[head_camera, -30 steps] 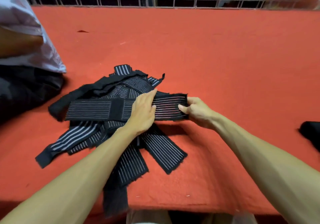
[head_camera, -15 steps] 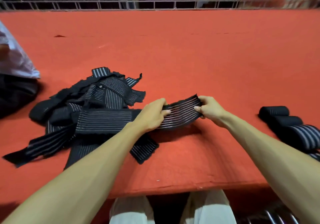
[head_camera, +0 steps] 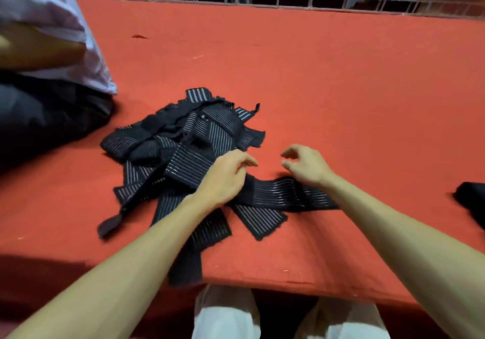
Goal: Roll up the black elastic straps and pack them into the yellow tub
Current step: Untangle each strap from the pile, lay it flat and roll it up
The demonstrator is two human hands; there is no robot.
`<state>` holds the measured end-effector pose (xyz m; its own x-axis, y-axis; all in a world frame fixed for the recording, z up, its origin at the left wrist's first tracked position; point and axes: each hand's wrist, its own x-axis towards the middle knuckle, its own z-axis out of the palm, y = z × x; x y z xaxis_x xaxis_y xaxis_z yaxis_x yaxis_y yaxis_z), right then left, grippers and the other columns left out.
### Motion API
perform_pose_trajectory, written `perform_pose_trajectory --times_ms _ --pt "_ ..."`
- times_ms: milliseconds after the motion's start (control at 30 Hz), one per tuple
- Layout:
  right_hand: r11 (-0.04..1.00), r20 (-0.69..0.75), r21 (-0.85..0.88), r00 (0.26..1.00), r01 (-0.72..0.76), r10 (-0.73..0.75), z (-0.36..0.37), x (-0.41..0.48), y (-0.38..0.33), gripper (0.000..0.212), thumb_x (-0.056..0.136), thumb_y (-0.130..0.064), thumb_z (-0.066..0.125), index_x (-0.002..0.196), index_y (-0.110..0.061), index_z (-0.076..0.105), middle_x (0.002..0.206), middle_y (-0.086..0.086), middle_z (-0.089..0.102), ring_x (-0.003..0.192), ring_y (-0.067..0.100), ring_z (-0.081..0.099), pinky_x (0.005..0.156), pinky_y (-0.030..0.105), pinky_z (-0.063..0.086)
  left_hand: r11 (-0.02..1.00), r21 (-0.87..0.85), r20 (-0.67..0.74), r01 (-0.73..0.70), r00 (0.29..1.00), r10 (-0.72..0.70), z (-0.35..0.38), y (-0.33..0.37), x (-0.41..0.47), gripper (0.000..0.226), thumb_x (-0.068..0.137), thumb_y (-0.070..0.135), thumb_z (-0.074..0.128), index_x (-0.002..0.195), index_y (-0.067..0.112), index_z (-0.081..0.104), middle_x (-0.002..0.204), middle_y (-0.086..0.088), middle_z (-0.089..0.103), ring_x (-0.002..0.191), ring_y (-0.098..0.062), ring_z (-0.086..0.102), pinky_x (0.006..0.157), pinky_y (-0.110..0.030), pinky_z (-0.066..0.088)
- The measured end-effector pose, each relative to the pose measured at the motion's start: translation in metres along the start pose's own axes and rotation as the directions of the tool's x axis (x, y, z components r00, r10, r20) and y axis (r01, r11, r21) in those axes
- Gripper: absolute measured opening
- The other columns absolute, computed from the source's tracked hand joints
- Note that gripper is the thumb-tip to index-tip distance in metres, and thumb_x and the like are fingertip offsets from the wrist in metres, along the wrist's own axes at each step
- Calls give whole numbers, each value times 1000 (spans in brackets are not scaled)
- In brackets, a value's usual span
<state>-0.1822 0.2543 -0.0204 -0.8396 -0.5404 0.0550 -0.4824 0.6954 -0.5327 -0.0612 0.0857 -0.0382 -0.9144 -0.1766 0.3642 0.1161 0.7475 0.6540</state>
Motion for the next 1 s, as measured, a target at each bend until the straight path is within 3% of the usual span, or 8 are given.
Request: perform_pose_trajectory --times_ms 133,267,400,500,667,800,900,1000 --pt "988 85 82 986 135 -141 41 13 -49 20 93 -23 60 110 -14 66 112 3 69 106 18 62 87 25 43 965 255 -356 60 934 36 -36 -37 -22 35 73 -2 47 89 19 71 94 3 61 97 -18 55 97 -37 34" --pt "955 99 167 959 246 -264 73 23 -86 23 93 -32 61 108 -16 65 107 -1 68 100 15 62 91 29 46 929 224 -528 293 838 -137 -53 -57 -39 39 82 3 59 116 20 64 119 -4 50 118 -22 42 103 -38 22" --pt "937 143 223 942 270 -305 94 26 -106 38 91 -45 61 116 -16 61 113 -6 64 101 9 57 87 24 42 950 -29 -445 312 847 -291 -58 -61 -42 47 88 7 60 134 15 51 128 -3 56 121 -19 50 105 -32 29" --pt "925 112 280 949 256 -296 99 26 -109 33 89 -49 61 106 -21 62 102 -11 65 93 6 58 80 22 41 926 -152 -416 345 828 -377 -57 -58 -44 41 93 17 60 133 20 52 119 -2 64 114 -15 55 99 -26 38" --pt "847 113 390 894 361 -433 87 21 -99 5 91 -23 67 92 -18 68 89 -10 68 81 -2 59 79 19 45 914 -293 -341 279 863 -372 -40 -59 -61 32 104 23 40 126 18 63 116 12 64 111 -1 55 96 -14 38" --pt "885 254 357 880 300 -401 75 15 -69 2 88 -12 69 87 -12 71 82 -9 67 71 -9 56 74 12 44 954 -230 -324 194 909 -263 -32 -68 -67 32 101 15 49 130 19 60 124 16 58 119 0 52 101 -9 34" --pt "907 276 386 917 168 -288 60 3 -38 6 88 -13 69 82 -12 70 79 -6 67 67 -5 57 69 14 44 973 -159 -331 170 919 -215 -29 -69 -65 33 100 13 49 133 16 56 129 8 58 122 -6 50 105 -21 36" --pt "887 240 457 951 67 -195 43 -6 -21 9 87 -15 71 78 -13 71 76 -5 69 68 0 59 68 15 46 978 98 -377 186 916 -137 -22 -72 -65 40 96 11 55 136 12 52 128 -6 52 120 -14 43 104 -35 32"
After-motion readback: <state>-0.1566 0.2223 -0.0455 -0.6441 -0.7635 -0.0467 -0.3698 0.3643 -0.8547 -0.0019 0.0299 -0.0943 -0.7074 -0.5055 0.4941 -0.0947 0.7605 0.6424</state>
